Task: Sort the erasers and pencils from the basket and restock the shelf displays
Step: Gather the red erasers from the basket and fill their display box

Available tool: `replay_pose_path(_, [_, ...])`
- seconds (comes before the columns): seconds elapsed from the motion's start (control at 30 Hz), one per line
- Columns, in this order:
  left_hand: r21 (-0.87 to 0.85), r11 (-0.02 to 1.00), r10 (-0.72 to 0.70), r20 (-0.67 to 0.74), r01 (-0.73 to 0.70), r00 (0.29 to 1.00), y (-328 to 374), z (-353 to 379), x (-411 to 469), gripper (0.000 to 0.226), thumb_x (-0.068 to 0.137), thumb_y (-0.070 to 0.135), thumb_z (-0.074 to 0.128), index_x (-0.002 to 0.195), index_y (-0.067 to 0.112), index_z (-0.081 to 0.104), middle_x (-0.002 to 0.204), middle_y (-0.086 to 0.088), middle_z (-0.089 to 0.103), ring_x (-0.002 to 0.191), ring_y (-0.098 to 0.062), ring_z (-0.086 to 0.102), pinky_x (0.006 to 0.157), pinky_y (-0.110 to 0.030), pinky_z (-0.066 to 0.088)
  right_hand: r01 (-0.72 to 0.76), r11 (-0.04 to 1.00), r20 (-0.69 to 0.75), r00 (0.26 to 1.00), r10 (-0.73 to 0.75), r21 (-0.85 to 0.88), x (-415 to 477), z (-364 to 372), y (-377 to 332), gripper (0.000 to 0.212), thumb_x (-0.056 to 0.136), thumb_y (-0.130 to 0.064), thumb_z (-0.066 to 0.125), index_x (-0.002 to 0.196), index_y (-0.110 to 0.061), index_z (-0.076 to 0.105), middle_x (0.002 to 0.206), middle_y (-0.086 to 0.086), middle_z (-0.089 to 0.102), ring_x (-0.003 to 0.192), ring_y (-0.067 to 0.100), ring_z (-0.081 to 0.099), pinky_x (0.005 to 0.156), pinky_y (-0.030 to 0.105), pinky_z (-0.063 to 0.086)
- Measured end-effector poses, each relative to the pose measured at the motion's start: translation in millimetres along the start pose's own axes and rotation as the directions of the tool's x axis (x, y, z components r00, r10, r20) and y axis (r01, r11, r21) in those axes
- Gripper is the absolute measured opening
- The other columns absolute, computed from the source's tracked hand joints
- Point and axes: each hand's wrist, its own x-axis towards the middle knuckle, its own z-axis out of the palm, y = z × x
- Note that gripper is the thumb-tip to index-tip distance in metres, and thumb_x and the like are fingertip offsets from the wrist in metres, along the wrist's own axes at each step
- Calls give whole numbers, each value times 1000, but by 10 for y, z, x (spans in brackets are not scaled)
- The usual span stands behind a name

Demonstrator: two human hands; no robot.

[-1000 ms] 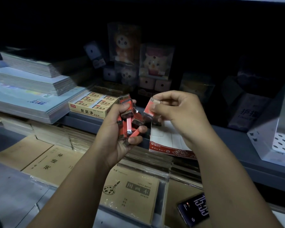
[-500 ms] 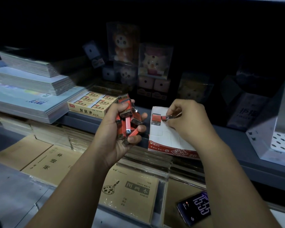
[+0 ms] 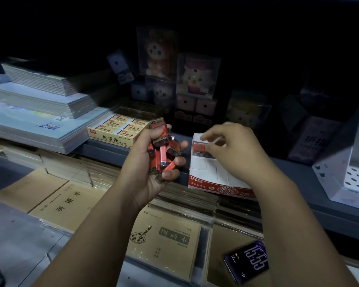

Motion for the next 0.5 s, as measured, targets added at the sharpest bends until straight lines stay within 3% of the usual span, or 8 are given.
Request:
replay_pose_path(0.13, [-5,1000,8,-4,-8,1000,-4,12,-4,26,97,35,54,119,22,56,90,-14,64,59,-17,51,35,-17,33,63,954,19,997,-72,292,-42,47,-223,15,88,-21,77,103,-25,77,97,-11,69,83,8,67,74,26,55])
replay_pose_path(0.23, [9,1000,28,-7,-28,1000,-4,21,-9,26,97,34,54,119,21,56,84,-12,62,58,-17,51,34,-17,33,37,930,105,991,-81,365,-73,112,-303,18,87,-21,78,105,-23,76,85,-5,69,75,11,65,70,28,53])
replay_pose_path(0.4, [25,999,41,-17,-41,999,0,30,-20,29,96,35,54,120,19,56,83,-11,68,59,-17,51,35,-17,33,15,920,166,982,-87,392,-63,144,-296,20,89,-20,76,108,-26,73,92,9,71,70,12,58,72,30,53])
replay_pose_path(0.5, [18,999,40,-25,-40,999,-3,37,-17,28,98,35,53,119,18,57,84,-12,68,58,-17,52,35,-16,33,-28,898,209,975,-72,440,-79,127,-294,27,89,-16,76,115,-22,71,89,2,70,66,0,57,68,17,49])
